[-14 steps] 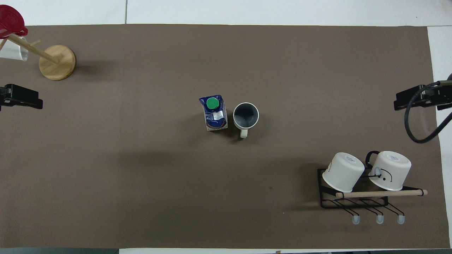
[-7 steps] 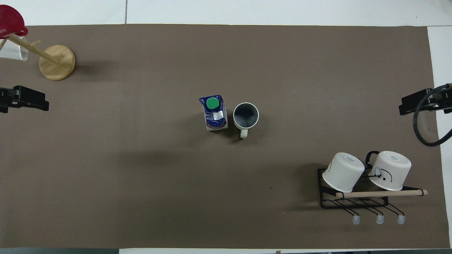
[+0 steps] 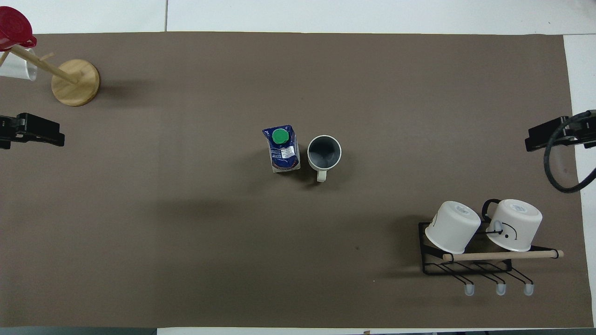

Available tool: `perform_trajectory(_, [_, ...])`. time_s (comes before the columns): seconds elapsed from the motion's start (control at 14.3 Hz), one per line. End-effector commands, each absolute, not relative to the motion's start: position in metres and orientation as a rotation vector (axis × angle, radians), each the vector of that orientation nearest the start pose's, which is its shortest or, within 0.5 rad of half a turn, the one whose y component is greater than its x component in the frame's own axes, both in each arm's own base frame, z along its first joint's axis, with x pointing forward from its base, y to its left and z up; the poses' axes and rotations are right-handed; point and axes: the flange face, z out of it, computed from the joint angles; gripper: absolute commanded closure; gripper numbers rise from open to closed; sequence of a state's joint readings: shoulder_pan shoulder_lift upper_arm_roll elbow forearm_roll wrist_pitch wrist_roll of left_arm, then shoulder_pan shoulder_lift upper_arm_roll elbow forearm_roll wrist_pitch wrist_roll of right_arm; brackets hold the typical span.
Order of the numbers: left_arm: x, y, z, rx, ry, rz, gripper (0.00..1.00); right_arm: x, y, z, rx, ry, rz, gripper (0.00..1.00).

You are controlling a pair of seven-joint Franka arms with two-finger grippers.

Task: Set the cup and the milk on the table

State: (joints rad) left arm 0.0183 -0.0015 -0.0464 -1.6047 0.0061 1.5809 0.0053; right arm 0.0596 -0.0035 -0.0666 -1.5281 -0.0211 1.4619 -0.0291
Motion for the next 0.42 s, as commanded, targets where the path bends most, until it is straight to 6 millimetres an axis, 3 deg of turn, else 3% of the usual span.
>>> perform_trajectory(0.0, [0.5477,-0.0125,0.6114,-3.152,0.019,0.041,0.0,0.5456,-0.005,0.6411,-3.154,-0.068,0.076,0.0])
perform_trajectory(0.35, [0.5477,-0.0099,0.6114,-3.152,0.012,0.041,0.0,0.5451,-0.0039,0.6398,-3.151,-0.064,0.08,0.0])
